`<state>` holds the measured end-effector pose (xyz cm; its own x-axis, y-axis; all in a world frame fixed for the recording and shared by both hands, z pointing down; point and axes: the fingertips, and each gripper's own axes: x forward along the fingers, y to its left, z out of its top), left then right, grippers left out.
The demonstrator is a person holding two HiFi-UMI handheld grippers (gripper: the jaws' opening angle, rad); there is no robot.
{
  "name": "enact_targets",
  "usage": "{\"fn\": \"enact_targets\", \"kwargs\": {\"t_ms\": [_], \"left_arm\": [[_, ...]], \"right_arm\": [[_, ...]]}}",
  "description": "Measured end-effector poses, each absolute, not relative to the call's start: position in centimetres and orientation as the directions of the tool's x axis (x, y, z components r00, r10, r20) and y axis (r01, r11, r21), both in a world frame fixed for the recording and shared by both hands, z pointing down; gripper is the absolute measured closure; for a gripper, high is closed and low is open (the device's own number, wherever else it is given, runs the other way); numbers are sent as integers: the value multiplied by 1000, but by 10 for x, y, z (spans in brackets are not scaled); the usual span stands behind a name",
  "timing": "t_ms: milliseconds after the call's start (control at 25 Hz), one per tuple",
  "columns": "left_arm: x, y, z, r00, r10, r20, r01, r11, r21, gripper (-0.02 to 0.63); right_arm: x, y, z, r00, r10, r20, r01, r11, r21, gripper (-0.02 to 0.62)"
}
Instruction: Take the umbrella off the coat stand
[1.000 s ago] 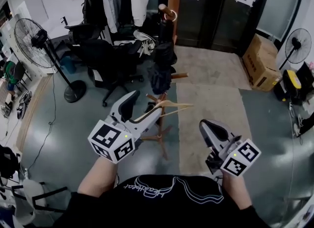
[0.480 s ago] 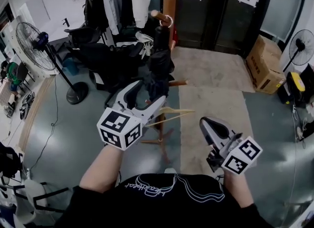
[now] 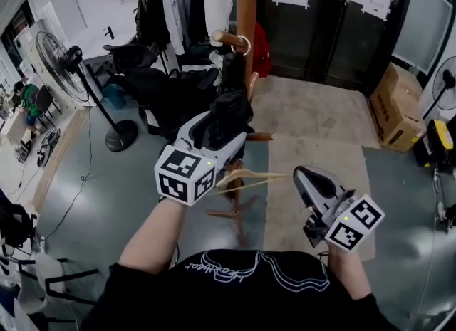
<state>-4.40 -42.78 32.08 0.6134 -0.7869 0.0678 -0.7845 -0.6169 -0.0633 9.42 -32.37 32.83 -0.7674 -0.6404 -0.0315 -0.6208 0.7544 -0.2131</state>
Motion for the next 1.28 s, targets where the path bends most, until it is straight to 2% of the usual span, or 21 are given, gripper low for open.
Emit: {"fn": "enact_targets", "kwargs": {"t_ms": [440,640,1280], "left_arm": [[-32,-450,328,613,-785,91,-782,-619,-70,272],[-34,-452,329,619,-780,87,-780,-624,-41,325],[-41,-451,324,627,-776,66,-778,-628,5,362]], "right_arm": [[108,-347,325,-795,-604,-48,-592,791,-152,592],[110,-353,325,-802,-596,-50,-584,798,-147,592],[104,-369,331,-823,-567,-34,-559,819,-132,592]]}}
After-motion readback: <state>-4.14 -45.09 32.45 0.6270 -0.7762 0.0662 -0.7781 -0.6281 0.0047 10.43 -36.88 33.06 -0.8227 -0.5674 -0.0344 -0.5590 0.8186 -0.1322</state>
